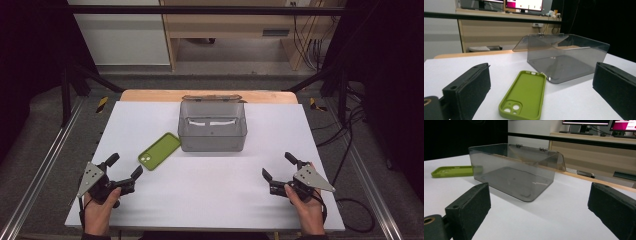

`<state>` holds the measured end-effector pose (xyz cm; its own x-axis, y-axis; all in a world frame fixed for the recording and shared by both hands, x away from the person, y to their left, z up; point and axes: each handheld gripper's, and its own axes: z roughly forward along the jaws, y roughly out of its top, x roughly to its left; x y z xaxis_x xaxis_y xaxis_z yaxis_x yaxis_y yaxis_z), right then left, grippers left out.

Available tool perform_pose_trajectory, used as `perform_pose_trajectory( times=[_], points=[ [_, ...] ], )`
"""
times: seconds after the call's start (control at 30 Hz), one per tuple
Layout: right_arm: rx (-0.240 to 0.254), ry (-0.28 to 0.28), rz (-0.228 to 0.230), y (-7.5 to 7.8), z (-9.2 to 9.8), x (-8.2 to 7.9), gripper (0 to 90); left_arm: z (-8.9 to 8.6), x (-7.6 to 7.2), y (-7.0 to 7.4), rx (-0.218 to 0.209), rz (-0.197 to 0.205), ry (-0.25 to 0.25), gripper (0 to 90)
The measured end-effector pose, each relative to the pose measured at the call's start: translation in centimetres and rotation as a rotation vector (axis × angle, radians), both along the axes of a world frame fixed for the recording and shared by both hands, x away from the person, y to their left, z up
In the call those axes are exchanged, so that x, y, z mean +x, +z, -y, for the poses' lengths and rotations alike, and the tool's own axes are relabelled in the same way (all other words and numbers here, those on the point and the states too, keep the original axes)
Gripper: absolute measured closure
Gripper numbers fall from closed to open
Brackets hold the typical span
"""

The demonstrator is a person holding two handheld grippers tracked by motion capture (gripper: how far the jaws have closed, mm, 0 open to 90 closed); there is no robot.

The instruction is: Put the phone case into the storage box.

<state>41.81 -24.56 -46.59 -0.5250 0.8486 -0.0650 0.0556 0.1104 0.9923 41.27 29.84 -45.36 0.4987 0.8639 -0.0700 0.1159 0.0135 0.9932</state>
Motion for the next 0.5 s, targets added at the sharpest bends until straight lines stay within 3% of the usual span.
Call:
perform_pose_trajectory(
  times=[0.37,0.43,0.47,0.5],
  points=[
    [-0.003,-0.016,0.0,0.0,0.0,0.1,3.8,1.0,-0.1,0.2,0.028,0.007,-0.03,1.5],
    [-0.01,-0.015,-0.001,-0.1,-0.1,0.1,3.8,1.3,-0.1,0.3,0.033,-0.011,-0.041,2.4],
    [-0.015,-0.019,-0.006,-0.1,-0.2,0.1,3.8,1.7,-0.1,0.6,0.07,-0.027,-0.041,3.0],
    [-0.015,-0.019,-0.006,-0.1,-0.2,0.1,3.8,1.7,-0.1,0.6,0.07,-0.027,-0.041,3.2]
  ],
)
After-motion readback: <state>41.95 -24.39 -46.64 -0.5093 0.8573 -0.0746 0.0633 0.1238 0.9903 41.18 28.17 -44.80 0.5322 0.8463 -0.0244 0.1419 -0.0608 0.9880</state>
